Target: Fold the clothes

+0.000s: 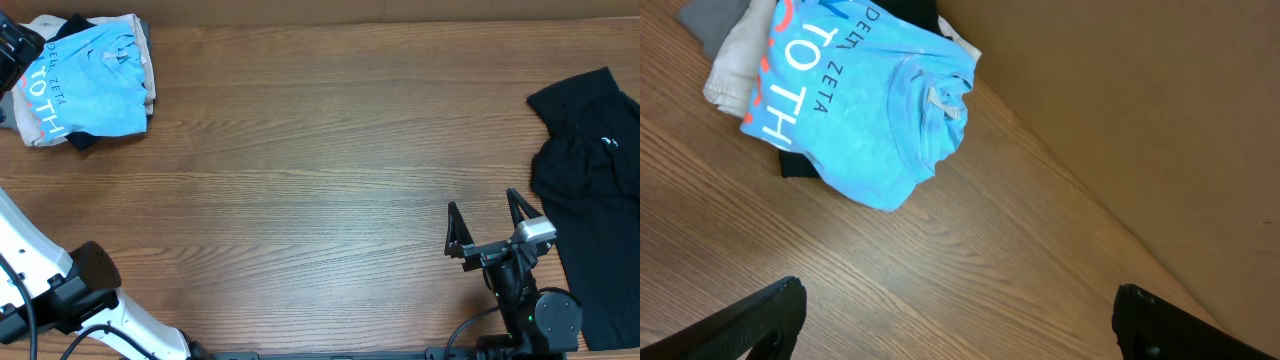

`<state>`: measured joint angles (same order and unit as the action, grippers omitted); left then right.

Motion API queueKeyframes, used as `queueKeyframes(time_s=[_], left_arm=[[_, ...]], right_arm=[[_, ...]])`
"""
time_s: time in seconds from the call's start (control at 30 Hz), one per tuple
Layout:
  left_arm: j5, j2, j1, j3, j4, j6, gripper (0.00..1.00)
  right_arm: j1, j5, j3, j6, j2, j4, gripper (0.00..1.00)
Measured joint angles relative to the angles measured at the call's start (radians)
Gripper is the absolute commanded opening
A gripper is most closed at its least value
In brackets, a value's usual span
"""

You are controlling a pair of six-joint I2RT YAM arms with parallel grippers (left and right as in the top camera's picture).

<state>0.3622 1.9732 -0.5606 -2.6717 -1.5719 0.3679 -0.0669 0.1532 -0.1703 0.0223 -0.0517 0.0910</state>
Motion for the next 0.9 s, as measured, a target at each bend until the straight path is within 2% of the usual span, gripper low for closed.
queueKeyframes(time_s=[0.33, 0.5, 0.6, 0.77, 0.9], left_arm=[[0.000, 0.000, 0.000, 0.000, 0.000, 0.000, 1.00], [0.000, 0.000, 0.000, 0.000, 0.000, 0.000, 1.00], [0.000, 0.000, 0.000, 0.000, 0.000, 0.000, 1.00], [0.000, 0.000, 0.000, 0.000, 0.000, 0.000, 1.00], [0.000, 0.000, 0.000, 0.000, 0.000, 0.000, 1.00]], right_arm=[[0.000, 0.000, 0.132, 0.003, 0.037, -0.171, 1.00], [0.000, -0.004, 0.152, 0.003, 0.037, -0.185, 1.00], [0.000, -0.007, 0.152, 0.004, 0.037, -0.160, 1.00], [0.000, -0.027, 0.152, 0.003, 0.037, -0.021, 1.00], [0.000, -0.037, 0.152, 0.003, 0.037, -0.011, 1.00]])
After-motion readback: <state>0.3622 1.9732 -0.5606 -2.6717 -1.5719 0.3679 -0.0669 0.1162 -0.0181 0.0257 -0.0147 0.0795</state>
